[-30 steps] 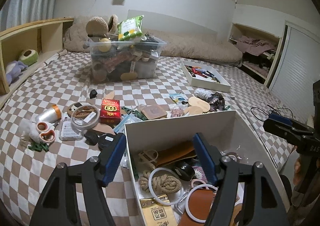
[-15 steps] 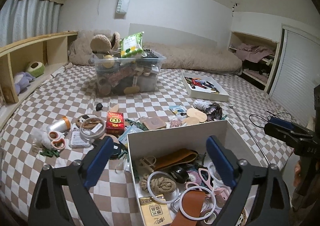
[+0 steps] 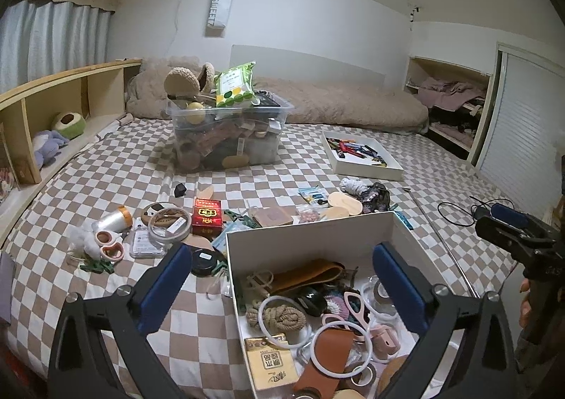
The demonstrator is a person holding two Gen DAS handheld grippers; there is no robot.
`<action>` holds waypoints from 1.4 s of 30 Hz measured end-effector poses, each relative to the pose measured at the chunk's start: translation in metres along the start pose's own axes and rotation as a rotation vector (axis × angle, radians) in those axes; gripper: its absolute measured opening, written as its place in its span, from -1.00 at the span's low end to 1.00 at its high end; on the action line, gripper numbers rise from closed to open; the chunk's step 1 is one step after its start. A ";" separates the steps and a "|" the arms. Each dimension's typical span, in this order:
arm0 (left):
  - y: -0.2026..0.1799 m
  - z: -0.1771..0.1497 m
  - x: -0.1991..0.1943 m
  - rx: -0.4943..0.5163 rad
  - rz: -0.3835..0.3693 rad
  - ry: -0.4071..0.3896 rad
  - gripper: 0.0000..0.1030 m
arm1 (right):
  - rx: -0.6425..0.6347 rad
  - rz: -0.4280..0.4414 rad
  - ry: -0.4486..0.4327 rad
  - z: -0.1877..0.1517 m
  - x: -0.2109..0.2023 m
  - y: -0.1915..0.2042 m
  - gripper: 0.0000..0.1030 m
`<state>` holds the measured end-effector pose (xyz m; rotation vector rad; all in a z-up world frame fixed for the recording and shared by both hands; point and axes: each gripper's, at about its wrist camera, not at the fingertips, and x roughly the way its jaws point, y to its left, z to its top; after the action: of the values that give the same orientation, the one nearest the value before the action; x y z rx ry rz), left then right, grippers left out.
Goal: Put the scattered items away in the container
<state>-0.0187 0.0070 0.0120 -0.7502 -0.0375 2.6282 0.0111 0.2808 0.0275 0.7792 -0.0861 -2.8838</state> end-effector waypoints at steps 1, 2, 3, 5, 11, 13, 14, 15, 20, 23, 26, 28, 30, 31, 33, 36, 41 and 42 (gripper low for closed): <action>0.000 0.000 -0.001 0.000 0.002 0.000 1.00 | 0.000 -0.001 -0.001 0.000 -0.001 0.000 1.00; -0.001 0.000 -0.002 -0.001 0.003 0.001 1.00 | 0.000 -0.003 -0.002 0.000 -0.002 -0.001 1.00; 0.000 0.000 -0.002 -0.002 0.005 0.001 1.00 | -0.001 -0.004 -0.003 0.000 -0.003 0.000 1.00; 0.000 -0.001 -0.004 -0.005 0.011 0.001 1.00 | -0.002 -0.004 -0.005 -0.001 -0.004 -0.001 1.00; 0.000 -0.003 -0.008 -0.016 -0.016 0.004 1.00 | -0.006 -0.004 -0.003 -0.001 -0.006 0.000 1.00; 0.000 -0.003 -0.009 -0.014 -0.015 0.003 1.00 | -0.012 -0.007 -0.003 -0.002 -0.008 0.000 1.00; 0.000 -0.004 -0.010 -0.014 -0.012 0.003 1.00 | -0.014 -0.009 -0.003 -0.002 -0.008 0.001 1.00; 0.000 -0.004 -0.011 -0.013 -0.010 0.002 1.00 | -0.015 -0.009 -0.003 -0.003 -0.009 0.000 1.00; -0.001 -0.004 -0.015 -0.015 -0.009 0.003 1.00 | -0.017 -0.017 -0.005 -0.004 -0.011 0.001 1.00; -0.003 -0.005 -0.017 -0.006 0.008 0.000 1.00 | -0.016 -0.019 -0.007 -0.004 -0.013 0.000 1.00; -0.005 -0.004 -0.018 0.001 0.027 -0.002 1.00 | -0.019 -0.022 -0.008 -0.005 -0.015 0.000 1.00; -0.005 -0.004 -0.017 0.004 0.031 -0.003 1.00 | -0.019 -0.022 -0.008 -0.004 -0.015 0.000 1.00; -0.005 -0.005 -0.017 0.006 0.034 -0.003 1.00 | -0.019 -0.022 -0.008 -0.005 -0.015 0.000 1.00; -0.005 -0.005 -0.018 0.009 0.039 -0.003 1.00 | -0.019 -0.022 -0.009 -0.005 -0.015 0.000 1.00; -0.005 -0.005 -0.018 0.013 0.041 -0.002 1.00 | -0.019 -0.022 -0.008 -0.005 -0.015 0.000 1.00; -0.005 -0.006 -0.017 0.009 0.035 -0.002 1.00 | -0.019 -0.022 -0.007 -0.005 -0.014 0.000 1.00; -0.005 -0.006 -0.015 0.015 0.050 -0.001 1.00 | -0.019 -0.024 -0.009 -0.005 -0.015 0.000 1.00; -0.006 -0.006 -0.015 0.016 0.051 -0.001 1.00 | -0.019 -0.024 -0.009 -0.005 -0.015 0.000 1.00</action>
<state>-0.0015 0.0060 0.0151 -0.7539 0.0027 2.6740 0.0266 0.2836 0.0308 0.7695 -0.0505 -2.9066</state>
